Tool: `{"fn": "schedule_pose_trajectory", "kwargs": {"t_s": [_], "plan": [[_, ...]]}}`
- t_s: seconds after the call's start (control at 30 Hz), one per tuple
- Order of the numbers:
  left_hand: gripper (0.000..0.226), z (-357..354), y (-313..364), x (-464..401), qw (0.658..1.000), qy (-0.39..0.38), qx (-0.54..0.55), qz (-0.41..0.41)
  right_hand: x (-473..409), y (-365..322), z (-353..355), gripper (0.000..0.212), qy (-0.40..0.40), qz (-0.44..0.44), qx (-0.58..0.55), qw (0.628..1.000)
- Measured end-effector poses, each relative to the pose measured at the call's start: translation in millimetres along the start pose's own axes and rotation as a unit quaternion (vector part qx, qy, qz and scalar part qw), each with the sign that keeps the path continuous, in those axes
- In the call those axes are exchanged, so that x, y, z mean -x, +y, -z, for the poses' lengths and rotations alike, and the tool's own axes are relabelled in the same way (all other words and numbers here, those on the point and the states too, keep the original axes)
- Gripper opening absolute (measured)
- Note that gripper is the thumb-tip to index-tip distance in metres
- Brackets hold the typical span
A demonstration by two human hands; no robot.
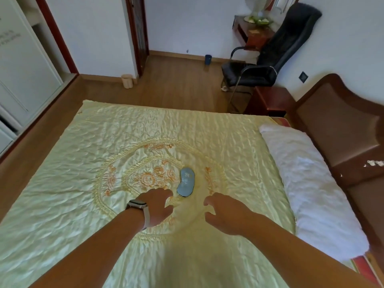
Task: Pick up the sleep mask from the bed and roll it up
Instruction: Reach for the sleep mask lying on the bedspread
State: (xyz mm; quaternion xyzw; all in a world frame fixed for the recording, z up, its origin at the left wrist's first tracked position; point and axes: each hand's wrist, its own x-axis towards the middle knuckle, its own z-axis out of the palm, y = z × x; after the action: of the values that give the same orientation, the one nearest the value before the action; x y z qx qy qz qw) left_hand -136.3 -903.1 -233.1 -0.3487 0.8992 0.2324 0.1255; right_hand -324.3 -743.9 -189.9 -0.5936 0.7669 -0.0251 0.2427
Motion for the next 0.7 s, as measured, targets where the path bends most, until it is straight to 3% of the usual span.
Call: {"fn": "schedule_pose_trajectory", "kwargs": {"t_s": [0.23, 0.47, 0.7], "plan": [[0.051, -73.6, -6.5, -97.0, 0.998, -0.021, 0.046, 0.023, -81.5, 72.5, -59.9, 0.042, -0.027, -0.007, -0.047, 0.998], [0.052, -168.7, -24.6, -182.9, 0.996, 0.001, 0.071, 0.058, -162.8, 137.6, -144.2, 0.037, -0.028, -0.006, 0.054, 0.998], [0.051, -246.4, -50.0, -258.9, 0.993, 0.026, 0.098, 0.065, -235.2, 180.9, -222.0, 0.036, -0.021, -0.006, 0.017, 1.0]]}}
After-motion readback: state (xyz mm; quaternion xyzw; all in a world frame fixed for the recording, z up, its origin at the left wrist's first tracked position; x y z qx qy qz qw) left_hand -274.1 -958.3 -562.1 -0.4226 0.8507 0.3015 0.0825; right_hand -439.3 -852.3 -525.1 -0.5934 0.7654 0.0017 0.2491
